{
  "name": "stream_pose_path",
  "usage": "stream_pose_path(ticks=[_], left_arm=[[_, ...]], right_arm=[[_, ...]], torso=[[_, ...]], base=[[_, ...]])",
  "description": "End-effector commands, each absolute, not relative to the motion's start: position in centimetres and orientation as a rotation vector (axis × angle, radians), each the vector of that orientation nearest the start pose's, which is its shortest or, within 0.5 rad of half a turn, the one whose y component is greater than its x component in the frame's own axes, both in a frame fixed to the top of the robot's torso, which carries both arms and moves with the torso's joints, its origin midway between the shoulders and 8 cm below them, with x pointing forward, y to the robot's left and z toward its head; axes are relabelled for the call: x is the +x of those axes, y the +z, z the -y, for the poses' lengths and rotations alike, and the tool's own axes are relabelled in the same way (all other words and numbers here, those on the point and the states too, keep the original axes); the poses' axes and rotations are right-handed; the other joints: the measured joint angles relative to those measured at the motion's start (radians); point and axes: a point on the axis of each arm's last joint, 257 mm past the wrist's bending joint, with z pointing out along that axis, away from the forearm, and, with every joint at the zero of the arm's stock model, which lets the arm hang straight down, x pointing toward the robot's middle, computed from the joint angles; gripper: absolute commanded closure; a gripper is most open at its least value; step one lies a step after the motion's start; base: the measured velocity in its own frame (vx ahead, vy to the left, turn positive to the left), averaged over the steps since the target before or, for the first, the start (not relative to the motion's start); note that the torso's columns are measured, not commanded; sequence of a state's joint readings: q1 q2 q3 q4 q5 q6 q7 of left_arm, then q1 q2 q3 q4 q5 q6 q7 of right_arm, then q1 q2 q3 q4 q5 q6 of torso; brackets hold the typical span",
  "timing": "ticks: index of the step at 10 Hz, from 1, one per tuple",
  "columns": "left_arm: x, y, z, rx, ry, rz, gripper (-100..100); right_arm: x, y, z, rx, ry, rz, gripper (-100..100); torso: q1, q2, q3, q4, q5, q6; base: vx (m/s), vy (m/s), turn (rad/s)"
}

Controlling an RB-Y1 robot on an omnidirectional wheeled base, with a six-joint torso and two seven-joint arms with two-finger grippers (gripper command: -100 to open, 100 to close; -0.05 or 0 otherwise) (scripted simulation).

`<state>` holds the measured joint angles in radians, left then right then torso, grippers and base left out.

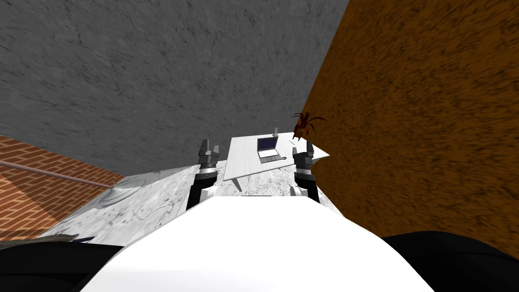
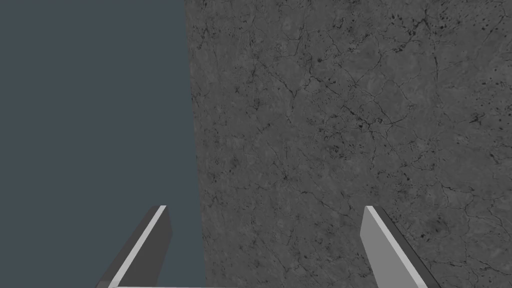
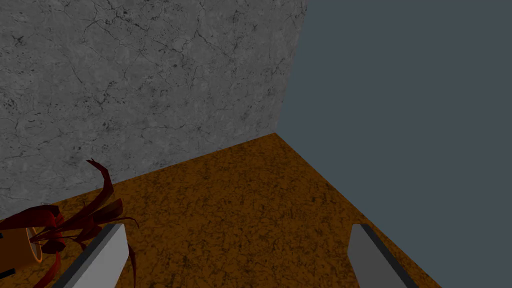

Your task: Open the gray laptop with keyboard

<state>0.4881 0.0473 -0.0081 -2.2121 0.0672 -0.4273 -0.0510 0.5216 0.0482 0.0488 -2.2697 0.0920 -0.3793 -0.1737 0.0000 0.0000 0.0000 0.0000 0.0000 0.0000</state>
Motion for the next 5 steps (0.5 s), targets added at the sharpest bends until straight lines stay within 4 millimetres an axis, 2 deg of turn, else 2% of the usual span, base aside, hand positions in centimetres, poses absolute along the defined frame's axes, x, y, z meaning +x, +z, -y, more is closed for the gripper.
stream_pose_path(ticks=[1, 5], left_arm=[[36.86, -1.71, -28.41, -0.752, -1.278, -0.715, 0], [36.86, -1.70, -28.40, -0.752, -1.278, -0.715, 0]], right_arm=[[36.61, -1.15, 26.47, 0.839, 1.403, -0.674, 0], [36.61, -1.14, 26.47, 0.839, 1.403, -0.674, 0]], torso=[[0.000, 0.040, -0.082, 0.041, 0.000, 0.000], [0.000, 0.322, -0.644, 0.322, 0.000, 0.000]], base=[[0.000, 0.000, 0.000], [0.000, 0.000, 0.000]])
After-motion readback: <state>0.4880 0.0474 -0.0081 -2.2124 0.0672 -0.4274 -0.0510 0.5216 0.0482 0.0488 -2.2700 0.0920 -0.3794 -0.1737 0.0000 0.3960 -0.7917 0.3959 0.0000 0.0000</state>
